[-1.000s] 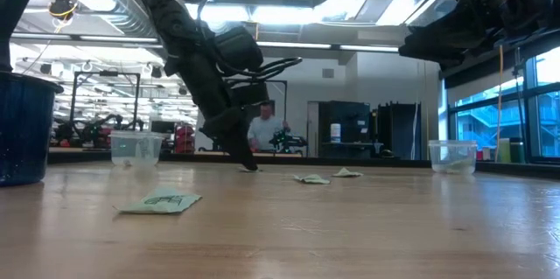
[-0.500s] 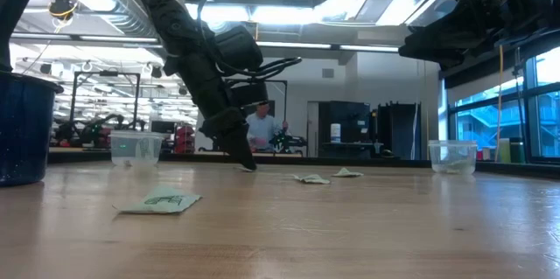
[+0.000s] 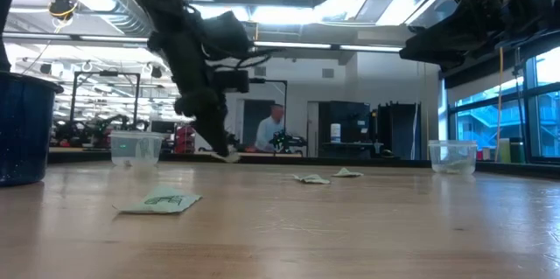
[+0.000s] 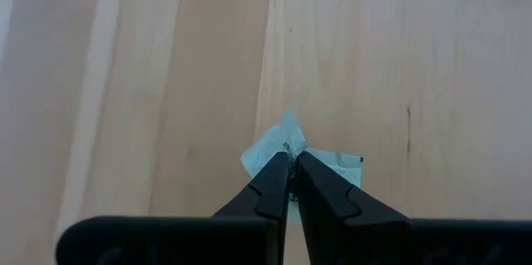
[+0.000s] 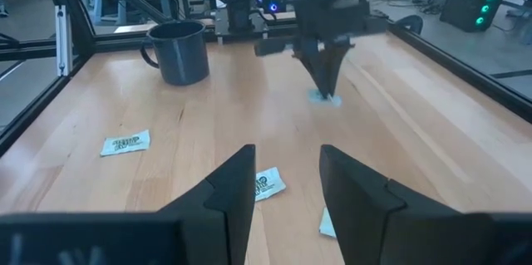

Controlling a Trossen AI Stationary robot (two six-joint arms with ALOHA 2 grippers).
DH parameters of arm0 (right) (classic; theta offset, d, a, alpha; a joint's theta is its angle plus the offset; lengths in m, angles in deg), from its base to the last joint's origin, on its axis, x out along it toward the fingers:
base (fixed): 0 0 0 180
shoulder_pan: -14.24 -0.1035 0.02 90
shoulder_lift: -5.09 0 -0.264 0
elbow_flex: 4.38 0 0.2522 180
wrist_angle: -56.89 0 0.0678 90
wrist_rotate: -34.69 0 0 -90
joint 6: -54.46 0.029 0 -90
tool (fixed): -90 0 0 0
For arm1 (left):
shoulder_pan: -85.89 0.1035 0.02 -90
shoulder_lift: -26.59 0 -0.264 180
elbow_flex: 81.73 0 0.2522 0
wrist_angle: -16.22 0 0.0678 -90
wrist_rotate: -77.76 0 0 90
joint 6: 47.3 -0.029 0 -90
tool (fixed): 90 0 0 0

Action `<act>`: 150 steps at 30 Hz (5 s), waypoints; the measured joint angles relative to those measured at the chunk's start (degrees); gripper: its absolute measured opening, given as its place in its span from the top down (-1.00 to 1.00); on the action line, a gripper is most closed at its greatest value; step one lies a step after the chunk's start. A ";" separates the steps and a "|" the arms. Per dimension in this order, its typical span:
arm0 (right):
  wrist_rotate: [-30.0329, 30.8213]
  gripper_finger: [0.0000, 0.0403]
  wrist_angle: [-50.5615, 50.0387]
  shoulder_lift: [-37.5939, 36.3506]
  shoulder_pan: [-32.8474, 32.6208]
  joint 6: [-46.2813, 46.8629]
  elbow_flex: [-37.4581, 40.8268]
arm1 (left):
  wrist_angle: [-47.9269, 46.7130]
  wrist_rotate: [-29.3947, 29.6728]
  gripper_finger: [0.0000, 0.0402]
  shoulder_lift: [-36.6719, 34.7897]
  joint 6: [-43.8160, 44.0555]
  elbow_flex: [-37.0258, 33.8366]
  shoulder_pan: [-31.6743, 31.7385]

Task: Pick and place Stevia / Truvia into bins
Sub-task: Put the stevia packet into the left transparent container

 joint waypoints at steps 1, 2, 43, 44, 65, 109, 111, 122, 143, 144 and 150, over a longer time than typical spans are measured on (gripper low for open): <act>-0.02 0.31 -0.08 0.00 0.00 -0.02 0.00 | -1.09 0.01 0.90 -0.92 0.02 0.00 0.00; -0.02 0.31 -0.09 0.00 0.00 0.00 0.00 | -2.19 0.01 0.90 -1.92 0.02 0.00 0.01; 0.00 0.31 -0.26 0.00 0.00 0.15 0.00 | -21.56 9.47 0.90 -27.15 5.52 -12.72 22.25; 0.00 0.31 -0.26 0.00 0.00 0.15 0.00 | -21.57 9.38 0.90 -27.15 5.52 -12.72 22.23; 0.00 0.31 -0.28 0.00 0.00 0.04 0.00 | -20.10 10.72 0.63 -27.15 1.91 -12.74 22.01; -0.01 0.31 -0.32 0.00 0.01 0.68 0.00 | 3.37 -9.43 0.15 -21.59 5.72 -4.70 -26.48; 0.00 0.31 -0.31 0.00 0.02 0.66 0.00 | 5.25 -9.20 0.16 -19.08 6.37 -4.70 -28.49; 0.00 0.31 -0.30 0.02 0.00 1.53 0.00 | 3.31 -7.46 0.17 -6.38 15.10 0.46 -34.56; -0.01 0.31 -0.28 0.02 0.00 1.70 0.00 | -4.07 -6.08 0.17 8.06 26.98 9.70 -36.76; -0.01 0.31 -0.28 0.02 0.00 1.69 0.00 | -4.06 -6.05 0.17 8.06 27.17 9.70 -36.87; 0.00 0.31 -0.28 0.02 0.00 1.69 0.00 | -4.14 -3.94 0.17 8.80 26.74 9.68 -38.27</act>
